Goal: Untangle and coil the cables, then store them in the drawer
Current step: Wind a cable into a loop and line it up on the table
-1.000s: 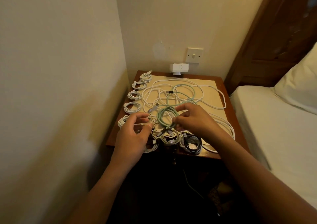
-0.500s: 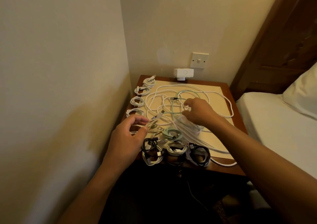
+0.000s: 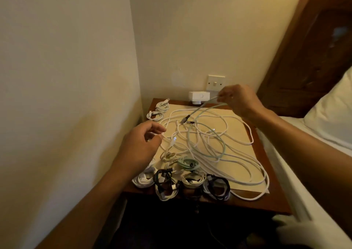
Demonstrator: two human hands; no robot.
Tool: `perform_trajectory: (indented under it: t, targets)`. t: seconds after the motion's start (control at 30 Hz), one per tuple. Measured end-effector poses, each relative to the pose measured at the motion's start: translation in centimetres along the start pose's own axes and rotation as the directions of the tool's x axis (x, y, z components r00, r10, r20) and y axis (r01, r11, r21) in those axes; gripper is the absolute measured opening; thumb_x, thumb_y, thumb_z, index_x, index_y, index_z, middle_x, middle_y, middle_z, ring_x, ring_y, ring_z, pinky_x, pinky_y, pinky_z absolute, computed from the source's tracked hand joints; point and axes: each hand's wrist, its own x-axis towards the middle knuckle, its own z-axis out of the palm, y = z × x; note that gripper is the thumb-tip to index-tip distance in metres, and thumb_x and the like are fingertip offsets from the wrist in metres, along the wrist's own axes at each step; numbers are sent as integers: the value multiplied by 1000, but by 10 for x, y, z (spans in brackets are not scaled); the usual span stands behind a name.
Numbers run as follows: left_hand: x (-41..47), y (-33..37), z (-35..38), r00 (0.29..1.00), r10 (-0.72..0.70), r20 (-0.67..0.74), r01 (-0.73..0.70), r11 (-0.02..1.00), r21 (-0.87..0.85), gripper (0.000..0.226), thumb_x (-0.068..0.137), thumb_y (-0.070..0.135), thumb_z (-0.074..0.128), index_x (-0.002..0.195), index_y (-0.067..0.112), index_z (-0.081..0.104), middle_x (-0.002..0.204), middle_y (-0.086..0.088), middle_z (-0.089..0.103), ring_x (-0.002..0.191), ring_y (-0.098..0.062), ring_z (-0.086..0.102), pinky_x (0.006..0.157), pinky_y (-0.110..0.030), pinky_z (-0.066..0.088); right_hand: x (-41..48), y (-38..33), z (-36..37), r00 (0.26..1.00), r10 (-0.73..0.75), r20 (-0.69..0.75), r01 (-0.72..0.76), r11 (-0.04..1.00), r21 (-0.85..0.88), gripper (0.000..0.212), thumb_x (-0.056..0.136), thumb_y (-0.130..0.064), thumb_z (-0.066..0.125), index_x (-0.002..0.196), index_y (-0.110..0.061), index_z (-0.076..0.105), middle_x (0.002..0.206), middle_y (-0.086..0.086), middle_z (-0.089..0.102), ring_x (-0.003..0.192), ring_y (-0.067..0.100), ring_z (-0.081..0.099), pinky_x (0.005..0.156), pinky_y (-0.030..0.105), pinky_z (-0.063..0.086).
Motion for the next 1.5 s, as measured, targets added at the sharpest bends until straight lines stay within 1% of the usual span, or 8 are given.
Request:
perform_trajectory:
  t: [0.27,0.47,0.67,0.9,1.2,1.3,1.4,1.5]
  targets:
    - [26,109,-10,957,268,-109,-267,963,26,23,96,24,67,118,26,61,111,8,65,98,-8,62,85,-31,56,-21,-47,-160,923,-219,-317,232,973,4,20,96,-22,71,112,-13,77,101,-7,72,84,1,66,76,11,49]
    - [30,232,-21,749,631,-203,-583,773,251,53,95,35,67,140,16,46,137,-7,51,125,-18,48,103,-34,41,-64,-102,-253,817,-424,-391,407,904,-132,22,98,-22,67,116,-11,74,108,-3,72,96,3,65,86,18,50]
    - [13,290,-28,761,649,11,-648,759,61,19,107,15,49,100,14,66,75,4,63,61,-1,61,59,-13,48,-103,-112,-304,767,-493,-411,437,870,-227,24,101,-26,64,118,-14,75,109,-3,73,95,7,64,88,29,50]
    - [17,240,-50,771,634,-58,-562,721,405,16,103,16,56,97,17,71,82,3,63,76,-19,60,65,-24,38,-158,-28,-279,968,-216,-129,201,972,-122,18,108,-25,48,96,-31,59,85,-16,60,76,-1,59,68,22,43]
    - [17,161,-105,919,264,-292,-137,910,392,24,102,17,49,93,15,71,109,-17,73,101,-43,62,80,-41,45,-264,93,-209,963,266,53,-263,963,-51,35,109,-35,41,85,-25,64,86,-4,64,88,27,62,77,38,47]
    - [-3,163,-79,978,167,-128,-125,950,287,30,104,24,51,90,11,73,105,-23,72,87,-38,63,74,-39,47,-272,79,-189,844,374,385,-377,924,-69,44,98,-57,50,102,-21,75,97,-3,72,95,20,68,84,31,54]
    - [-38,195,-44,934,217,283,-297,913,279,35,107,27,50,82,15,71,77,-10,67,61,-21,52,56,-29,36,-267,32,-190,853,253,457,-192,966,-175,78,84,-73,56,140,-20,60,139,-3,62,125,19,59,106,37,50]
    - [-77,233,-11,778,377,503,-560,779,282,34,106,33,49,81,23,69,66,6,57,58,-5,49,58,-28,36,-257,-39,-196,928,-25,373,-78,963,259,82,86,-61,68,154,-24,40,151,-1,52,136,20,51,112,41,47]
